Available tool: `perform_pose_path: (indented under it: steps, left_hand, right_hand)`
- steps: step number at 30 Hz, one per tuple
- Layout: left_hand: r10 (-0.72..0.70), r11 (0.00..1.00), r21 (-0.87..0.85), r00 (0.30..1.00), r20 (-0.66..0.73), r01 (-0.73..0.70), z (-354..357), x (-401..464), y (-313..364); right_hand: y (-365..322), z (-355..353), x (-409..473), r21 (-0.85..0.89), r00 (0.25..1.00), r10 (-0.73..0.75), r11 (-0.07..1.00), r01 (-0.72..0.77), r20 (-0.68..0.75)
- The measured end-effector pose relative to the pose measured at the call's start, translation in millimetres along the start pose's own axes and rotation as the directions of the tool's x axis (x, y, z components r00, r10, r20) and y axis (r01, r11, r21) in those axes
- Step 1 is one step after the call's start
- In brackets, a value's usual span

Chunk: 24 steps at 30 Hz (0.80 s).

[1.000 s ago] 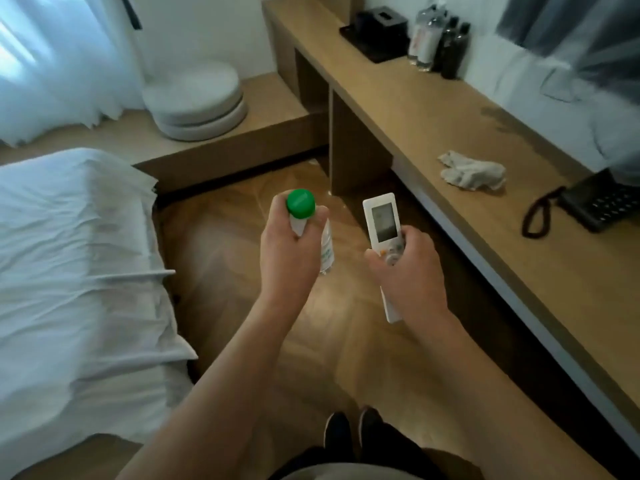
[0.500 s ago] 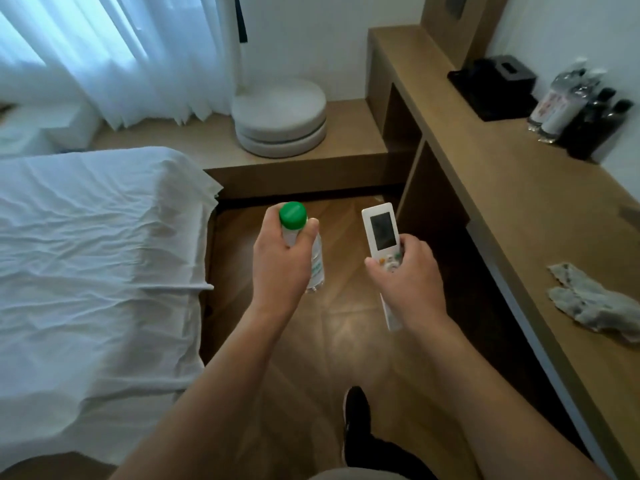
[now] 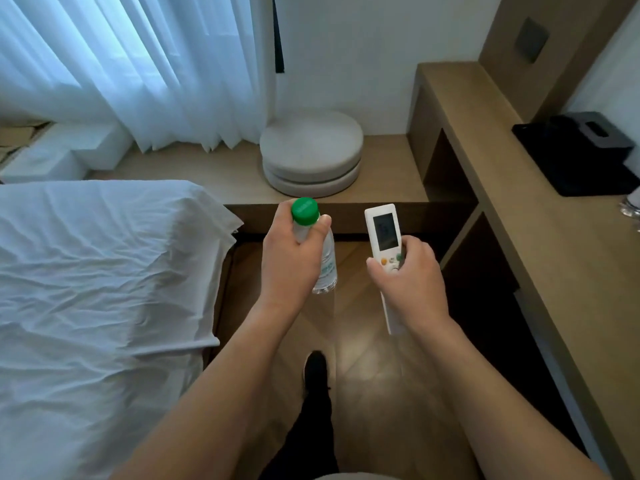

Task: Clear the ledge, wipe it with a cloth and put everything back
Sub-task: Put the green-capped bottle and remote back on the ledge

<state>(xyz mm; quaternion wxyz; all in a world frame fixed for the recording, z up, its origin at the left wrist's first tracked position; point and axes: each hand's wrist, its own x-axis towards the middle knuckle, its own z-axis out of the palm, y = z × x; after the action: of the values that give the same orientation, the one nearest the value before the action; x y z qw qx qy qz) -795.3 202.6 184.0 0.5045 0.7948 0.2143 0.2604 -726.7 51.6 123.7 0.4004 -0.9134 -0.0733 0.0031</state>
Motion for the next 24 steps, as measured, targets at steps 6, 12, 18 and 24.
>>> perform_pose_path:
  steps: [6,12,18,24]
  left_hand:
    - [-0.016,1.0,0.001,1.0,0.016,0.016,12,147,-32]
    - [0.034,0.999,-0.029,0.999,0.01,-0.034,25,275,-38]
    - [-0.008,0.998,-0.066,0.998,0.055,0.012,56,373,-62]
    - [-0.043,0.997,-0.062,0.995,0.089,0.048,109,477,-80]
  right_hand:
    - [-48,52,130,-0.006,1.0,0.017,1.0,-0.017,-0.002]
    - [-89,88,235,0.006,0.999,0.035,0.999,-0.035,-0.016]
    - [-98,119,332,-0.009,0.997,0.075,0.997,-0.075,-0.013]
    - [-96,148,451,0.008,0.998,0.063,0.998,-0.063,0.009]
